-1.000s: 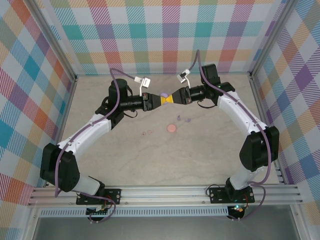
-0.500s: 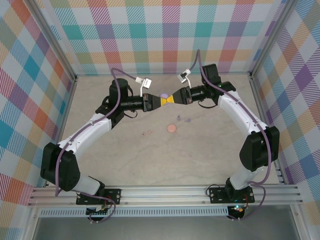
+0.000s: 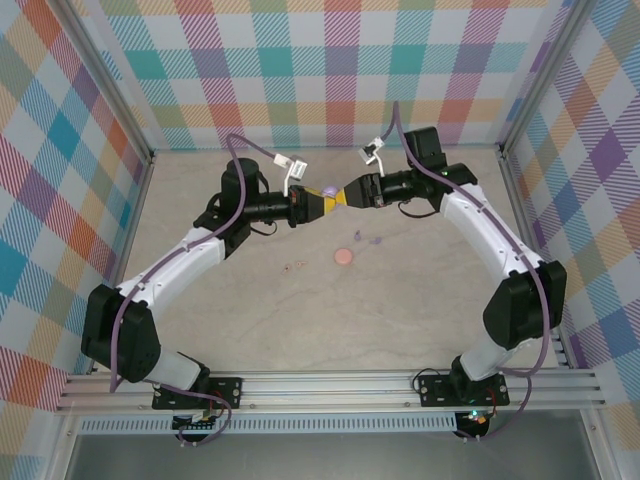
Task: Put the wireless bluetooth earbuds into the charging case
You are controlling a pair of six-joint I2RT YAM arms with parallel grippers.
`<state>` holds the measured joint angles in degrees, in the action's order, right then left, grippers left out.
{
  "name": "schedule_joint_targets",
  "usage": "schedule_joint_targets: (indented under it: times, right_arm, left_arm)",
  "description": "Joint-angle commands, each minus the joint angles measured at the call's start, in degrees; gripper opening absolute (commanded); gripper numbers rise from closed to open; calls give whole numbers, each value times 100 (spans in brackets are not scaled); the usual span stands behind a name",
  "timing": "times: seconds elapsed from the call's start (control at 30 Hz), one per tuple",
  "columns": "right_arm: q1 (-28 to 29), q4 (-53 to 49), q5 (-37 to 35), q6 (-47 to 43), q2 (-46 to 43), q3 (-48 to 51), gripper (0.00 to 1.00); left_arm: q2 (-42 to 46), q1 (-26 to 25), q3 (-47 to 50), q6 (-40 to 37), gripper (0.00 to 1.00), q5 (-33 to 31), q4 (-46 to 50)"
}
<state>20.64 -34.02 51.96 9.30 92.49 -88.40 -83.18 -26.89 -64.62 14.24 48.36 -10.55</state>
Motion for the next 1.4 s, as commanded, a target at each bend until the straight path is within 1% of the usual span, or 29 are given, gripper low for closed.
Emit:
schedule_joint_targets:
  times: [0.0,0.13,0.23,0.4,0.63,0.87,1.03,1.37]
  right_arm:
    - [19,-197,-329,-215,-282,-127,56]
    - [71,-365,-433,-346,-467,-121,58]
    - [97,-460,-495,-394,-546,-120,59]
    - [142,-657,-593,-555,-651,-103,59]
    - [195,-705,-656,-613,-654,-129,60]
    - [205,-510,-1002,-394,-670,-168,60]
    - [203,-371,-1518,-177,-757,-134,60]
    - [204,-201,-1712,58,-820,-116,59]
  left_arm:
    - [279,-183,293,-1084,12,26,-673]
    - [311,-211,349,-1420,11,146,-935]
    - [294,-217,325,-1466,9,89,-942]
    - [345,-219,362,-1427,8,-107,-1050]
    - [406,-228,353,-1248,8,-22,-1237]
    - [468,-264,371,-1375,8,101,-1075]
    - [529,-296,431,-1440,9,142,-1023]
    - [603,-395,414,-1708,9,249,-675]
